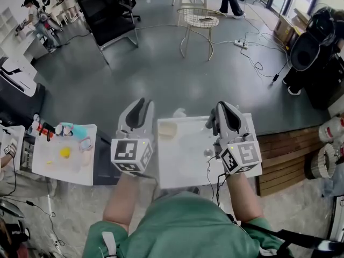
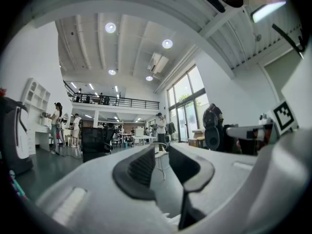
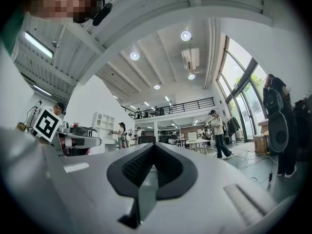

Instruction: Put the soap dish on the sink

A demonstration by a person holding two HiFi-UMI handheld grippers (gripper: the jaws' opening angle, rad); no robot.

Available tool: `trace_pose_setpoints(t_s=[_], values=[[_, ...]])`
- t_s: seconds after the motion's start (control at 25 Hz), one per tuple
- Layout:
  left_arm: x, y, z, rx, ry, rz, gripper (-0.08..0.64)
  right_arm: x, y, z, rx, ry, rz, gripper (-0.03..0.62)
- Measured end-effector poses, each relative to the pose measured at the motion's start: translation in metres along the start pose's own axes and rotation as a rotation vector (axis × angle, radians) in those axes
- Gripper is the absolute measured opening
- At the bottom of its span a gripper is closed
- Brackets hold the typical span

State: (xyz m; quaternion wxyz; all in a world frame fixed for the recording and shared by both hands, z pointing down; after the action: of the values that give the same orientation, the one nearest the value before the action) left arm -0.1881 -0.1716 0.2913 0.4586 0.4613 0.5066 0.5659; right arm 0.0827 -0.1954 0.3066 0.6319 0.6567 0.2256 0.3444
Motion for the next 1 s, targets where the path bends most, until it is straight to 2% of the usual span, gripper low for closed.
trace_pose_setpoints(t_s=[1.0], values=[[-0.01,0.013,-0.015,0.017,-0.008,-0.018,0.086,-0.015,0.007,-0.004,0.007,-0.019,0.002,-0.003]])
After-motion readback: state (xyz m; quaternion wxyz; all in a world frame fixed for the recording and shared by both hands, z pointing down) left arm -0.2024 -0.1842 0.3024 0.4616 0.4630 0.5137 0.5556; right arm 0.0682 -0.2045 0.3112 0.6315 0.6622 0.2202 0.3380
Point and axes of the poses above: the fingertips, and each gripper's own axes: x backward along the fingers, z to its right, y out of its underside, the point moved 8 cm from there along x, backward along the fingers, and after that the axes turned 7 degrees about -y, right-handed, at the moved point
